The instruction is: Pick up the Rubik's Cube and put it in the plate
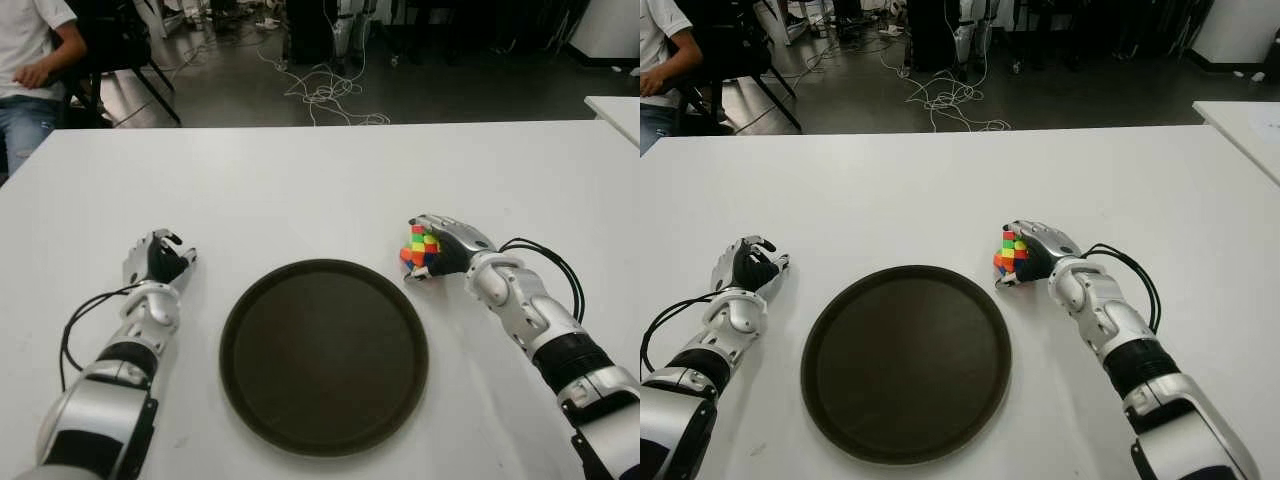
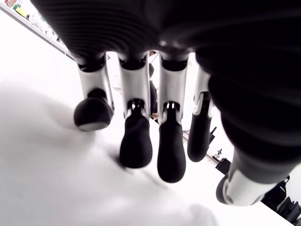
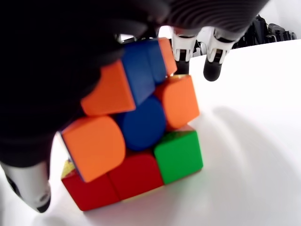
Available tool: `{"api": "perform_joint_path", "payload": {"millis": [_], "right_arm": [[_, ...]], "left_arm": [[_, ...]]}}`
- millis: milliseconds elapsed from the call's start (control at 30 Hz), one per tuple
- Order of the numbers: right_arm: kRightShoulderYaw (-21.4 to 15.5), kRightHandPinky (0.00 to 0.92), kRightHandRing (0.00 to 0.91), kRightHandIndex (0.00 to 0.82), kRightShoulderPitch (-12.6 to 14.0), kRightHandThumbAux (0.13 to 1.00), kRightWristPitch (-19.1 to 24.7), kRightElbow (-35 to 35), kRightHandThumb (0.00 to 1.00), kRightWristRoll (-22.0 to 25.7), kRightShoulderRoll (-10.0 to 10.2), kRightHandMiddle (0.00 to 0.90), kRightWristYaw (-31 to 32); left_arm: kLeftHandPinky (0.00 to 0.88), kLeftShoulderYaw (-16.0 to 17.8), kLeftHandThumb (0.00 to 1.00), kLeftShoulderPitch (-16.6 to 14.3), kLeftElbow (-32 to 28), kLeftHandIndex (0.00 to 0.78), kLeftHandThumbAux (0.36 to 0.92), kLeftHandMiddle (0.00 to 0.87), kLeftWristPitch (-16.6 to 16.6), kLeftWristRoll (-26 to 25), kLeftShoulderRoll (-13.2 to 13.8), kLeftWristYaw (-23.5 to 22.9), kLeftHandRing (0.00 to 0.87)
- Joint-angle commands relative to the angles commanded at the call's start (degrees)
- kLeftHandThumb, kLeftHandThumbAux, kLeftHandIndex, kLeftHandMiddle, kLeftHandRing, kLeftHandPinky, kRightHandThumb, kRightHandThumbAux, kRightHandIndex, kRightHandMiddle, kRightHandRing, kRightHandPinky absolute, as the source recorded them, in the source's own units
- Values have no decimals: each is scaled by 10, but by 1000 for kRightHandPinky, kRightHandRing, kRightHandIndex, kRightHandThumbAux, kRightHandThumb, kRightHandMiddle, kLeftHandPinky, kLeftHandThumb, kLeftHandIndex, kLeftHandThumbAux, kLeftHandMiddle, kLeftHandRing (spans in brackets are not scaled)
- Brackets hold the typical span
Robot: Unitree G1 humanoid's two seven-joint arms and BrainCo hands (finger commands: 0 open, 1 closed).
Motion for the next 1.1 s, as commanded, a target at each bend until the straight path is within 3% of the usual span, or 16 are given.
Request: {"api": "perform_joint_path", "payload": {"millis": [433,500,600,767,833,1000,1100], "right_arm": [[-2,5,0,0,-2,662,-5,14,0,7,4,0,-23],[-11,55,20,0,-1,672,-9,21,0,16,8,7,-38],[-24,155,107,28,1,711,-15,33,0,29,17,77,-65],[-45,245,199,89,5,769,-31,48,1,48,33,174,-123],[-51,344,289,167,6,792,-39,55,61,54,37,265,-143],[-60,436,379,254,5,802,-56,71,134,65,44,351,-173],[-65,510,476,362,5,791,-62,77,192,74,49,446,-182]], "left_arm": [[735,2,679,1,-1,424,714,706,-4,-1,0,-2,747],[741,2,680,1,-1,425,713,714,-5,-2,0,-1,753],[753,2,680,2,-1,427,713,726,-6,-1,0,1,760],[766,1,681,2,0,427,713,740,-5,1,0,3,770],[757,0,682,1,0,428,713,742,-4,1,1,2,772],[756,-1,682,1,0,429,712,743,-4,3,1,5,771],[731,-1,682,1,0,428,713,732,-4,3,1,4,758]]}}
